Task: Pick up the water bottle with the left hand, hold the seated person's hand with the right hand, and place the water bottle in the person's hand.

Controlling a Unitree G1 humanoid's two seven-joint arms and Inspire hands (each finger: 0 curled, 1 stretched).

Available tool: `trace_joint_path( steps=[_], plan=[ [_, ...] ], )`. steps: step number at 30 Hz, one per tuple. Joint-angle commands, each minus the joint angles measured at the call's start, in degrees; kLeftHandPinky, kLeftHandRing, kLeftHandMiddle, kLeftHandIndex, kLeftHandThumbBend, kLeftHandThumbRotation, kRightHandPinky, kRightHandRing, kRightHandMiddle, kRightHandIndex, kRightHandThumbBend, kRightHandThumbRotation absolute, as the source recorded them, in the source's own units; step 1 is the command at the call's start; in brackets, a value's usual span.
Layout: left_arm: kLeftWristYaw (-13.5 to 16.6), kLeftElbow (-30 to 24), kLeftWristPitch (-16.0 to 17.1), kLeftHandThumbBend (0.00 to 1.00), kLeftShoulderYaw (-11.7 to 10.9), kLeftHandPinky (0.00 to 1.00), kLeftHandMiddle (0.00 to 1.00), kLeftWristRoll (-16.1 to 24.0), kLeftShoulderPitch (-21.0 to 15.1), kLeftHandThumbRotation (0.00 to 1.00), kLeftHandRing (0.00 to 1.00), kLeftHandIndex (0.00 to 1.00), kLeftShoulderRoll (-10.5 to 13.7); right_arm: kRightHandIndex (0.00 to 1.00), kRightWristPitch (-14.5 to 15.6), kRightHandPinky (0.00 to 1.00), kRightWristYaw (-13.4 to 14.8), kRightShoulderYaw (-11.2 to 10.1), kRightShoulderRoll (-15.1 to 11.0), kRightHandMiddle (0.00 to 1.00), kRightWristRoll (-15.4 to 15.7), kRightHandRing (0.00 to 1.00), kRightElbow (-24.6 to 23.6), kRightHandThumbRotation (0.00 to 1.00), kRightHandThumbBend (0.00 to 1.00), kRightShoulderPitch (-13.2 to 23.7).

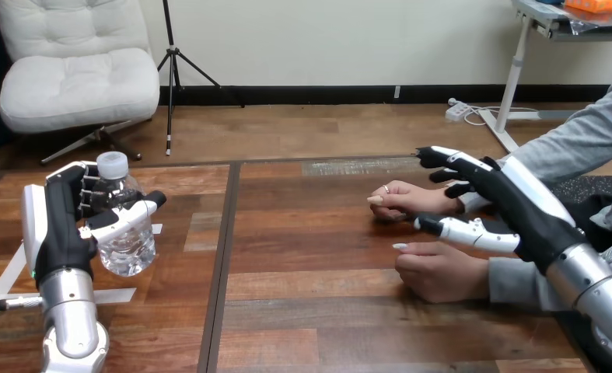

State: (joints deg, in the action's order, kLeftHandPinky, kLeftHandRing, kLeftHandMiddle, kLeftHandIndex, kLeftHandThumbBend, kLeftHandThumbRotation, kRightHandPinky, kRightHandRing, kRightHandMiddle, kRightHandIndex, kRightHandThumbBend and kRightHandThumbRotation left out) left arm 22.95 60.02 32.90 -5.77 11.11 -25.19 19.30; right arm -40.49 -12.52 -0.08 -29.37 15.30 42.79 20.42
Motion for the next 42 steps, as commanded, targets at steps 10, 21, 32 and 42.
trace_joint_path(
  steps=[10,21,32,42],
  plan=[
    [-0.35,-3.77,0.84,0.72,-0.59,0.39,0.45,-0.97,-2.42,0.00,0.42,0.45,0.24,0.87,-4.33,0.74,5.66,2.05,-3.73,0.88,5.22,0.84,10.12,0.81,0.91,8.93],
    [0.28,-3.25,1.26,0.73,-0.61,0.39,0.45,-0.89,-2.64,0.00,0.42,0.44,0.33,0.87,-5.38,0.75,9.15,3.79,-5.34,0.88,8.60,0.85,16.24,0.79,0.90,11.93],
    [0.63,-3.22,1.18,0.72,-0.53,0.39,0.46,-0.71,-2.66,0.00,0.42,0.45,0.38,0.87,-4.47,0.76,11.23,5.88,-6.38,0.88,10.68,0.85,20.34,0.76,0.90,14.05],
    [0.55,-3.30,1.45,0.72,-0.52,0.39,0.46,-0.72,-2.61,0.00,0.42,0.45,0.47,0.86,-4.36,0.74,12.04,7.41,-7.21,0.87,11.54,0.84,22.16,0.76,0.91,14.97]
  ],
)
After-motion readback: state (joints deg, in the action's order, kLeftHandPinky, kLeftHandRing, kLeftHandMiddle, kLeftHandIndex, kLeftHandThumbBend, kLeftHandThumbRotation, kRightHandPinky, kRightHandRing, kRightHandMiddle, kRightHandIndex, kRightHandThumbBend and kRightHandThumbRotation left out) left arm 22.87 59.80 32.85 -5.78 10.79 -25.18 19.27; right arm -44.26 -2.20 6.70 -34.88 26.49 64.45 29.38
